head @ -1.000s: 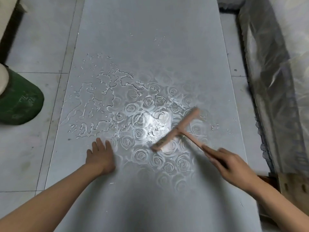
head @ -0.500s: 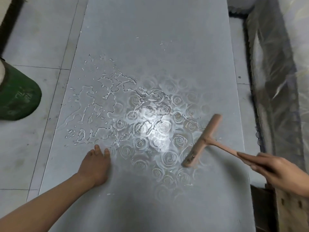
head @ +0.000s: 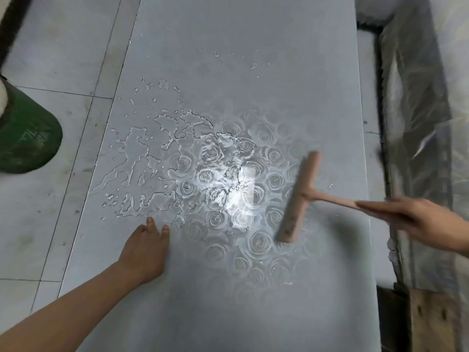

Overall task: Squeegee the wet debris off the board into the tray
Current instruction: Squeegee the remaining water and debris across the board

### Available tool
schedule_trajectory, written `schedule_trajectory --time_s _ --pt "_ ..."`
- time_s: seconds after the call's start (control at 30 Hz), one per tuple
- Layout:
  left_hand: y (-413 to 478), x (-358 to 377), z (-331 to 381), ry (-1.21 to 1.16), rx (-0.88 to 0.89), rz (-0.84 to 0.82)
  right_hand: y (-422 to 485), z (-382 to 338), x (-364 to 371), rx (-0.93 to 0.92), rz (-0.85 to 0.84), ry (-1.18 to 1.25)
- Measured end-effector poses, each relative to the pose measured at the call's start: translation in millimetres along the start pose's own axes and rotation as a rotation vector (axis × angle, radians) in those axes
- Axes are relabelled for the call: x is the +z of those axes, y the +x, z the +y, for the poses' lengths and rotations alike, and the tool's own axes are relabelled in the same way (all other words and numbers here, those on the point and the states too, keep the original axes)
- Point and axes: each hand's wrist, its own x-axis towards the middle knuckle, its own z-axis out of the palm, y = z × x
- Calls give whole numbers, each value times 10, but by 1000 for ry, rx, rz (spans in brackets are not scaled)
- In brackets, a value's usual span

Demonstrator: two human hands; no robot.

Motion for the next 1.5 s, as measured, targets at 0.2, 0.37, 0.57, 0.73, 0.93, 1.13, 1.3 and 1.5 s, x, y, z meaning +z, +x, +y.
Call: schedule_trajectory --time_s 0.2,0.37,0.57,0.73,0.93,1.13,1.3,1.5 --pt "-14 -16 3 22 6 -12 211 -484 536 -20 -57 -57" --pt "-17 -38 69 -28 25 -52 432 -1083 616 -107 118 -1" --pt "-7 -67 22 -80 -51 -116 -764 -244 701 171 26 -11" --pt "-33 -139 122 -142 -115 -133 -1163 -2 1019 320 -41 5" --pt "-125 -222 527 -221 -266 -51 -223 -535 1118 61 106 138" --pt "-232 -408 1345 -258 -180 36 -773 361 753 -38 205 51" --pt "-207 -445 1757 -259 -191 11 -678 991 667 103 47 -65" --pt "-116 -423 1792 -302 -228 -18 306 116 668 -201 128 -54"
